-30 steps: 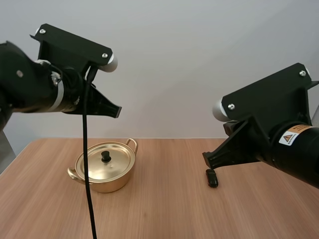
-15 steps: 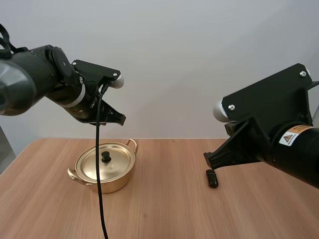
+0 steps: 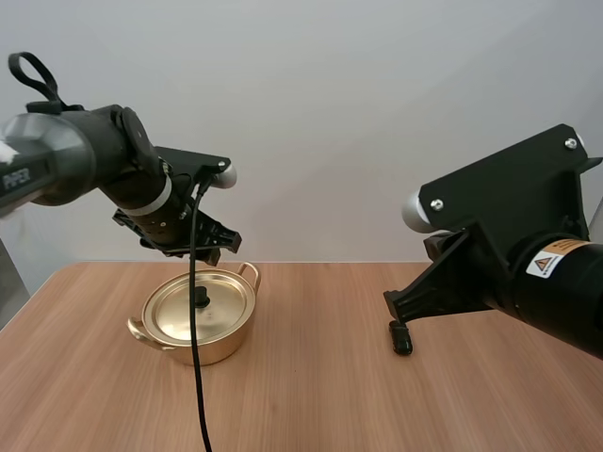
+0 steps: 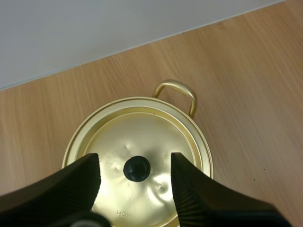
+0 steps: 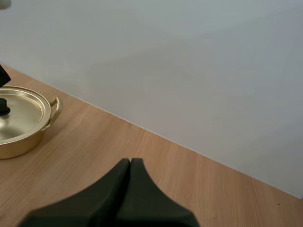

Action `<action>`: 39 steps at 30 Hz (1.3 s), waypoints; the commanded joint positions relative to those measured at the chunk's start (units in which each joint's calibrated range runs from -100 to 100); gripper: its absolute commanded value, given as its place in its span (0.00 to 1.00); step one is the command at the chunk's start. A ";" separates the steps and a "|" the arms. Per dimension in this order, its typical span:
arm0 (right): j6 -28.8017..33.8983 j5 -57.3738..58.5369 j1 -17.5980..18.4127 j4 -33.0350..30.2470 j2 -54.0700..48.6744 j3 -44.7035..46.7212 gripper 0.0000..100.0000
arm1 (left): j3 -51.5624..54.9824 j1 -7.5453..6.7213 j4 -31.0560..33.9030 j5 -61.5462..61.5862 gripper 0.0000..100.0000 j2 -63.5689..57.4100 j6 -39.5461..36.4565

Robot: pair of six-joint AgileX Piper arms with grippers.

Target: Open the pot, put the car inside, and close it

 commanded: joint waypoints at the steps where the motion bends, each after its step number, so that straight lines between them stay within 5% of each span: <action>1: -0.01 -0.01 -0.12 0.00 -0.04 -0.07 0.00 | 0.01 0.02 0.48 1.18 0.75 3.20 0.06; 23: -0.01 1.37 -0.89 -0.25 -0.04 -0.07 0.00 | 0.01 0.02 3.16 -2.28 0.73 15.34 0.36; 28: -0.01 1.37 -0.99 -0.25 -0.04 -0.07 0.00 | 0.01 0.02 4.41 -1.58 0.45 16.45 0.36; 32: -0.01 1.37 -1.13 -0.34 -0.04 -0.07 0.00 | 0.01 0.02 4.80 -3.60 0.04 16.08 0.36; 39: -0.01 2.05 -1.12 -0.34 -0.04 -0.07 0.00 | -1.75 0.02 4.80 -4.33 0.00 12.80 0.75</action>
